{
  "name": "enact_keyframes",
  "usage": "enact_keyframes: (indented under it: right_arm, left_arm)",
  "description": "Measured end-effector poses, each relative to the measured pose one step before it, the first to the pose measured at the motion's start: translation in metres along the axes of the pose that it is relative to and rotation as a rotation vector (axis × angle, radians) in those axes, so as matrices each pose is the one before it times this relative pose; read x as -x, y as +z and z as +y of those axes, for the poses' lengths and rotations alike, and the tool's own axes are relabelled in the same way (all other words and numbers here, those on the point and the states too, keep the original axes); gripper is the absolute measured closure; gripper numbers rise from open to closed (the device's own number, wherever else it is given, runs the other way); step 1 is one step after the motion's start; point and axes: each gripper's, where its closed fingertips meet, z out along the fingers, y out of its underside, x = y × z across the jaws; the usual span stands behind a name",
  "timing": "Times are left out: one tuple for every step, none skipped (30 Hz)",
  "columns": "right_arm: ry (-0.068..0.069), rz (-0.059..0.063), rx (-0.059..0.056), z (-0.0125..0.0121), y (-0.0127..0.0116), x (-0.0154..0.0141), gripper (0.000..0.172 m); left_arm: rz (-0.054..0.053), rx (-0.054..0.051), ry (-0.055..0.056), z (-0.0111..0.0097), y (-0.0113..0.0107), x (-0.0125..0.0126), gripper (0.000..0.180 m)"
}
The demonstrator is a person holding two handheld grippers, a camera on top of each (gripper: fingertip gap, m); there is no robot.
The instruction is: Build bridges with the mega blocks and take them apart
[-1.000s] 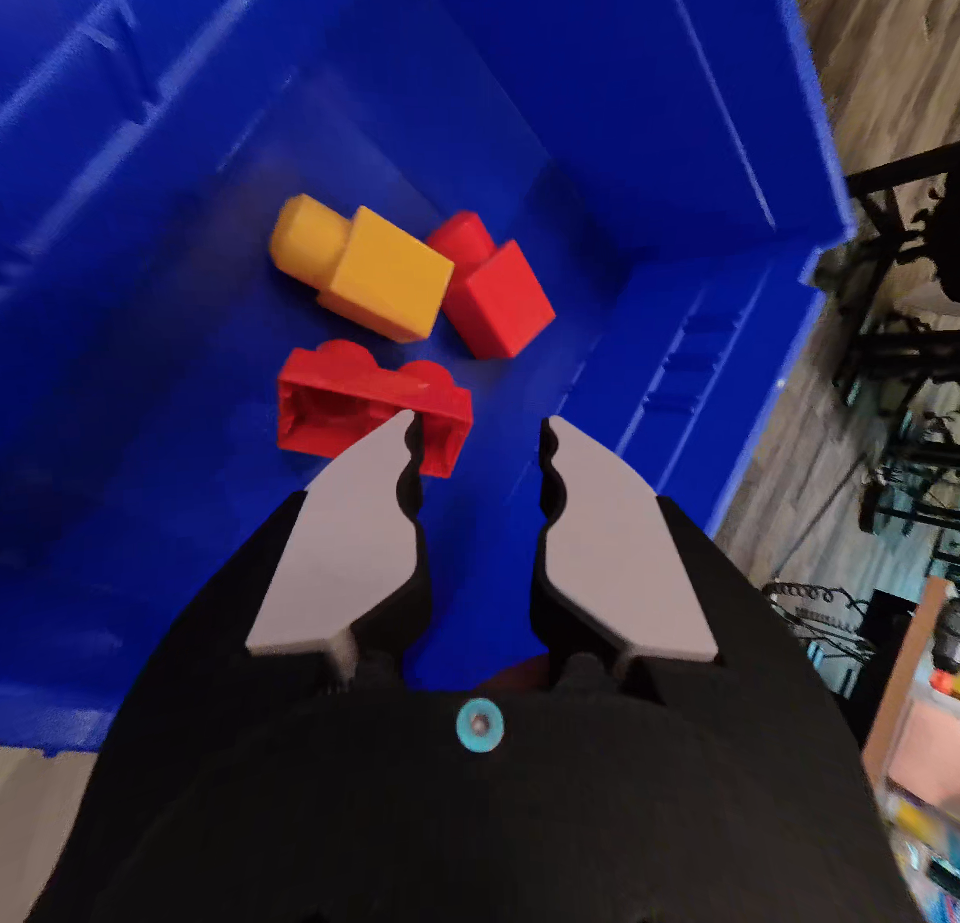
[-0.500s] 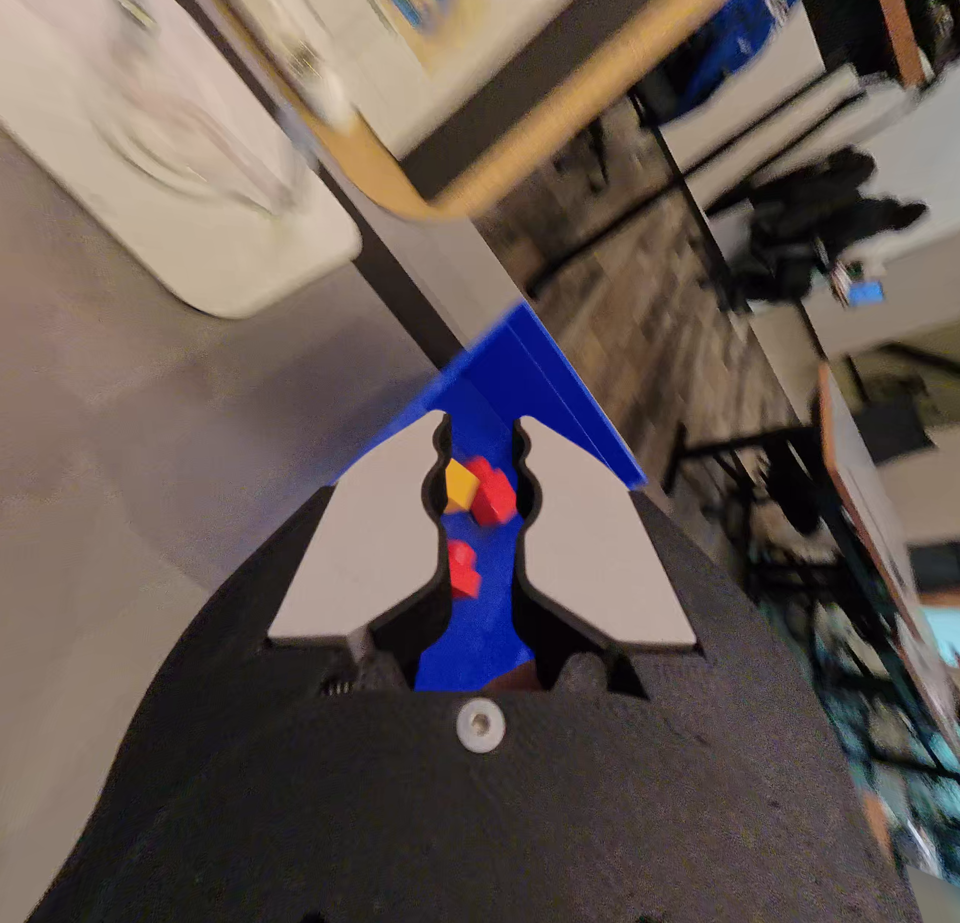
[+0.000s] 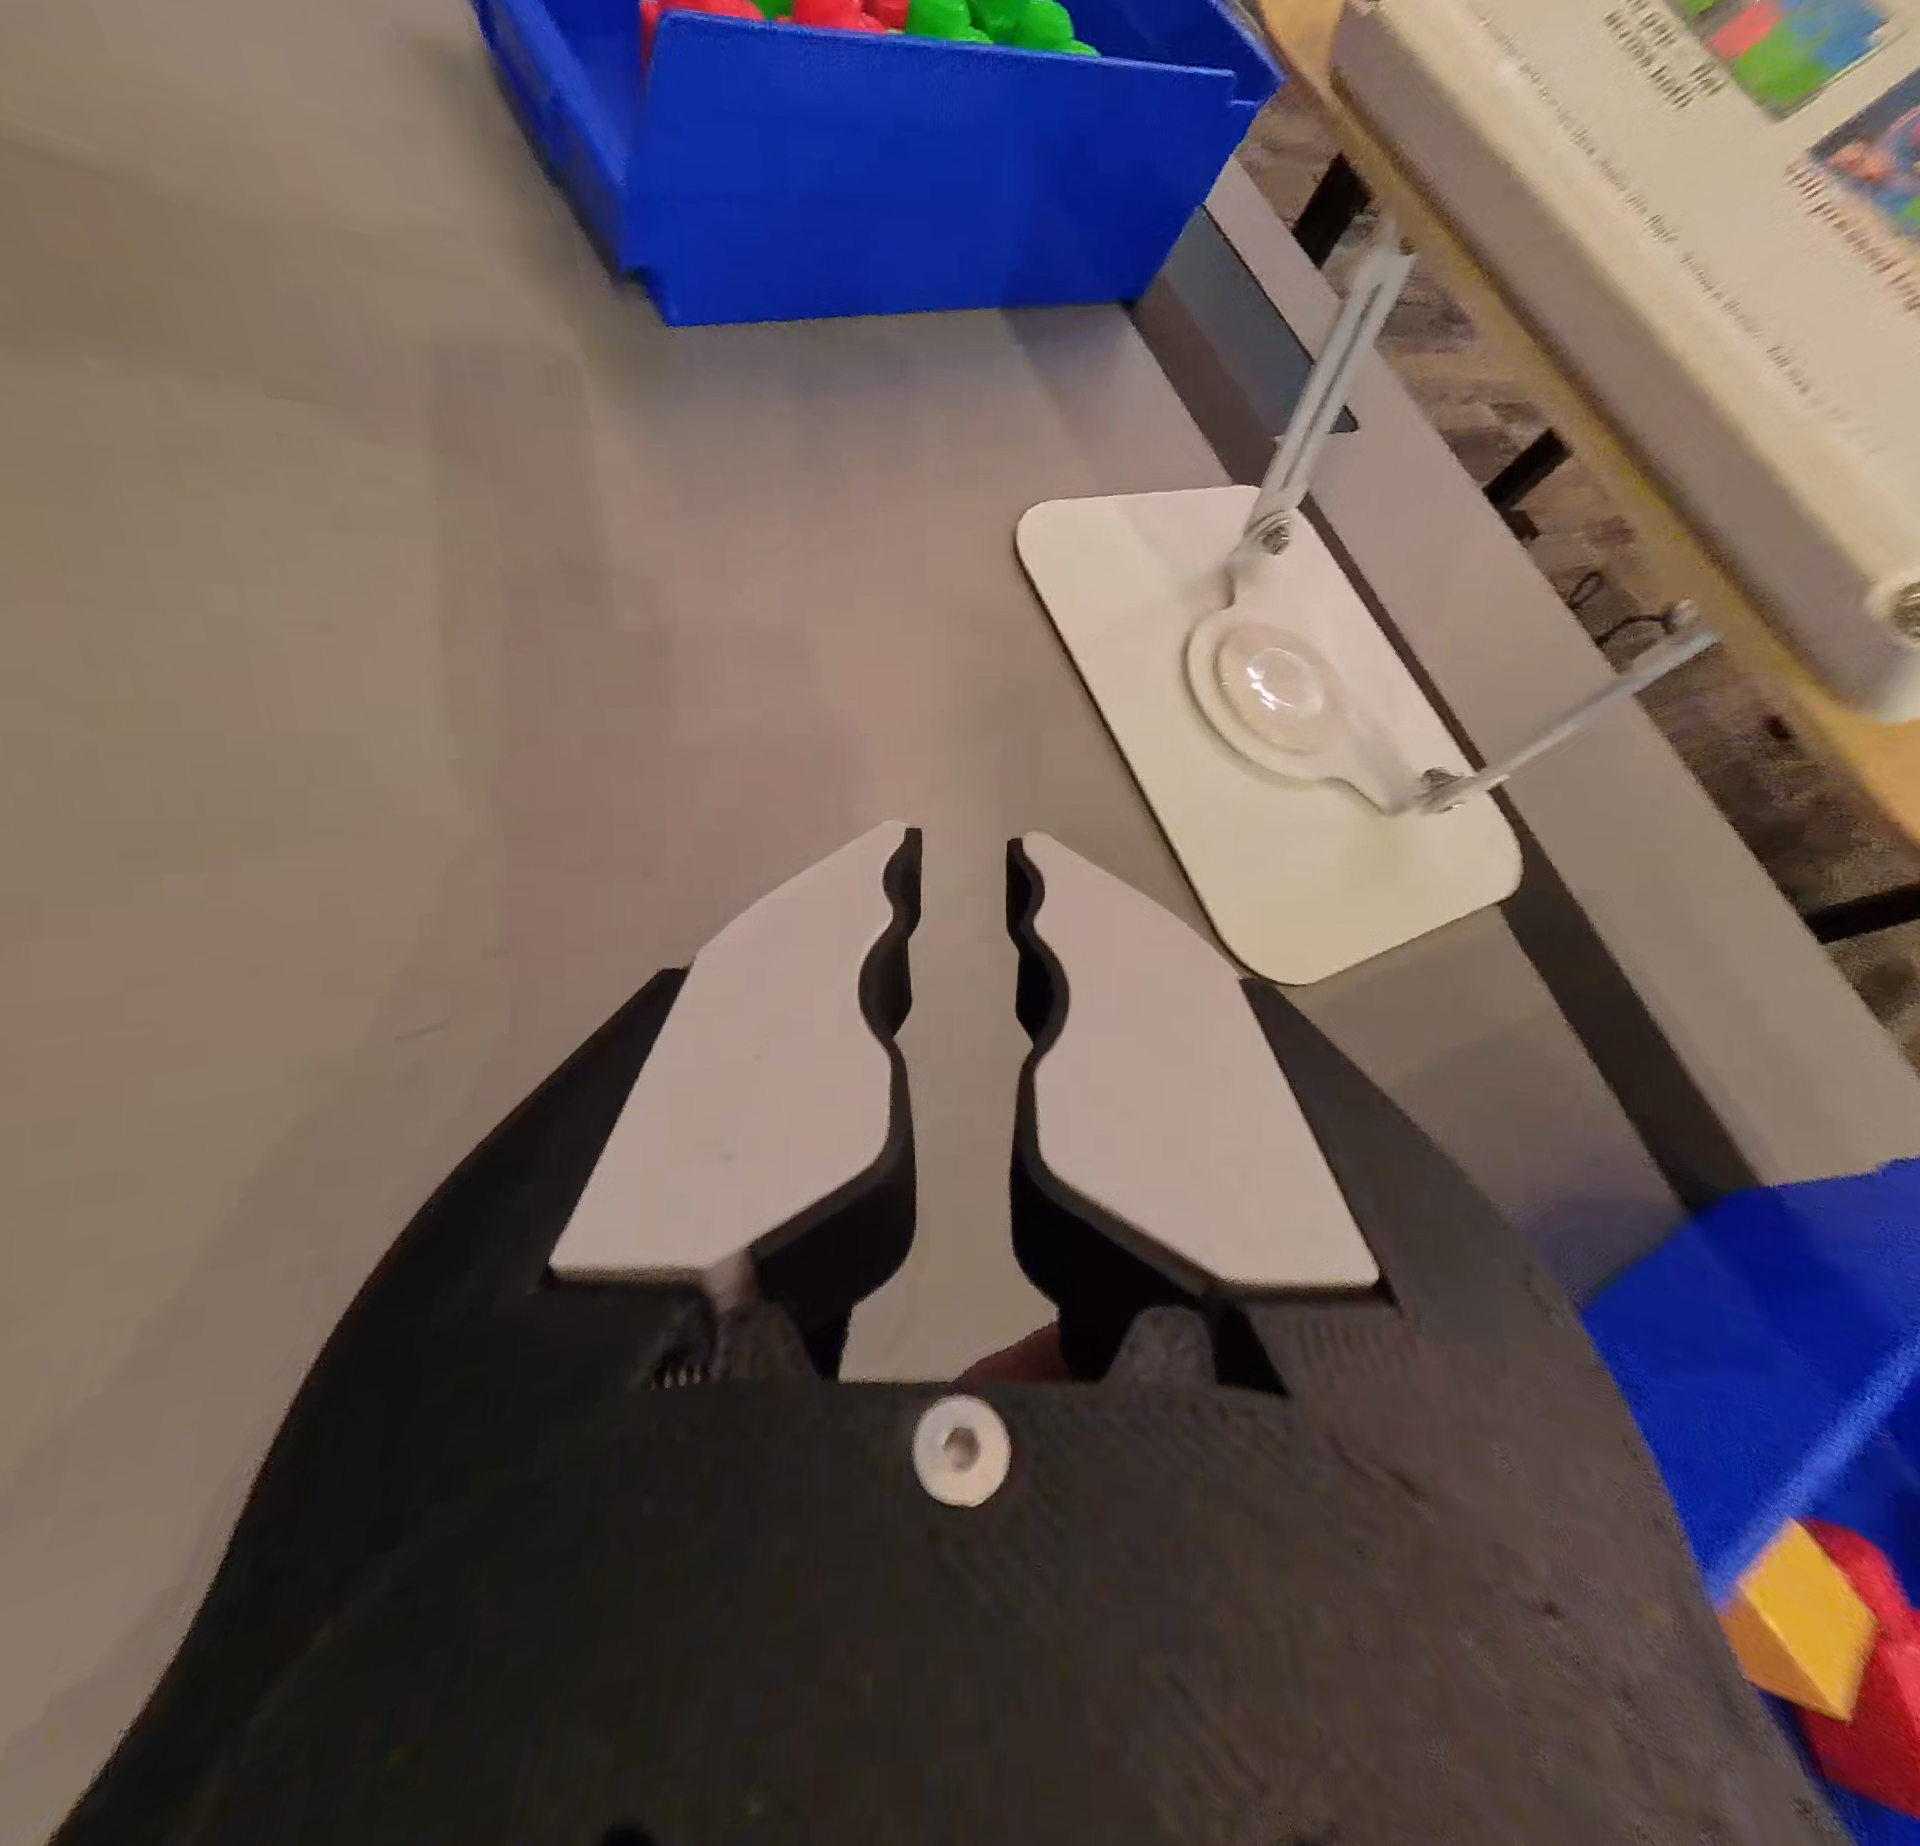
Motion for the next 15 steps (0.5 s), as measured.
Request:
enact_keyframes:
  right_arm:
    - [0.0067, -0.0152, -0.0096, 0.00324, 0.00364, 0.00296, 0.157]
    - [0.0121, -0.0137, -0.0027, 0.00382, 0.00376, 0.00219, 0.157]
    - [0.0157, -0.0091, -0.0006, 0.00401, 0.00386, 0.00109, 0.157]
    - [0.0114, -0.0134, -0.0014, 0.00366, 0.00386, 0.00206, 0.157]
    - [0.0057, -0.0141, 0.0013, 0.00377, 0.00417, 0.00272, 0.157]
    - [0.002, -0.0112, 0.0054, 0.00382, 0.00436, 0.00267, 0.157]
    - [-0.0015, -0.0095, 0.0081, 0.00345, 0.00418, 0.00302, 0.158]
    - [-0.0048, -0.0115, 0.0072, 0.00245, 0.00397, 0.00375, 0.158]
    - [-0.0064, -0.0103, 0.0076, 0.00187, 0.00379, 0.00385, 0.158]
    - [-0.0085, -0.0086, 0.0091, 0.00172, 0.00358, 0.00351, 0.158]
    - [-0.0097, -0.0081, 0.0111, 0.00184, 0.00336, 0.00339, 0.158]
    - [-0.0086, -0.0078, 0.0087, 0.00144, 0.003, 0.00312, 0.158]
    - [-0.0052, -0.0101, 0.0018, 0.00054, 0.00234, 0.00292, 0.158]
    - [-0.0015, -0.0138, 0.0, 0.00039, 0.00203, 0.00308, 0.159]
    - [-0.002, -0.0136, -0.0004, 0.0004, 0.00143, 0.00269, 0.164]
  left_arm:
    - [-0.0236, 0.0599, 0.0264, 0.01172, -0.00402, 0.00979, 0.135]
    - [-0.0232, 0.0638, 0.0261, 0.01197, -0.00321, 0.00871, 0.134]
    - [-0.0142, 0.0604, 0.0326, 0.01002, -0.00128, 0.00674, 0.135]
    - [-0.006, 0.0616, 0.0337, 0.01135, 0.00029, 0.00606, 0.135]
    - [0.0031, 0.0632, 0.0306, 0.01109, 0.0021, 0.0053, 0.135]
    - [0.007, 0.0653, 0.029, 0.01164, 0.00369, 0.00488, 0.133]
    - [0.0073, 0.06, 0.0242, 0.01049, 0.0052, 0.00517, 0.132]
    - [0.0095, 0.0565, 0.0199, 0.00925, 0.00639, 0.00475, 0.131]
    - [0.0126, 0.0536, 0.0209, 0.00822, 0.00759, 0.00393, 0.129]
    - [0.0215, 0.049, 0.0118, 0.006, 0.00777, 0.00337, 0.127]
    - [0.0314, 0.0362, 0.005, 0.00394, 0.00755, 0.00191, 0.128]
    - [0.0227, 0.031, 0.0197, 0.00221, 0.00718, 0.00229, 0.128]
    - [0.0158, 0.0352, 0.0336, 0.00123, 0.00615, 0.0019, 0.128]
    - [0.0172, 0.0446, 0.0258, 0.00325, 0.00776, 0.00237, 0.126]
    - [0.0171, 0.052, 0.0158, 0.00403, 0.00655, 0.00192, 0.123]
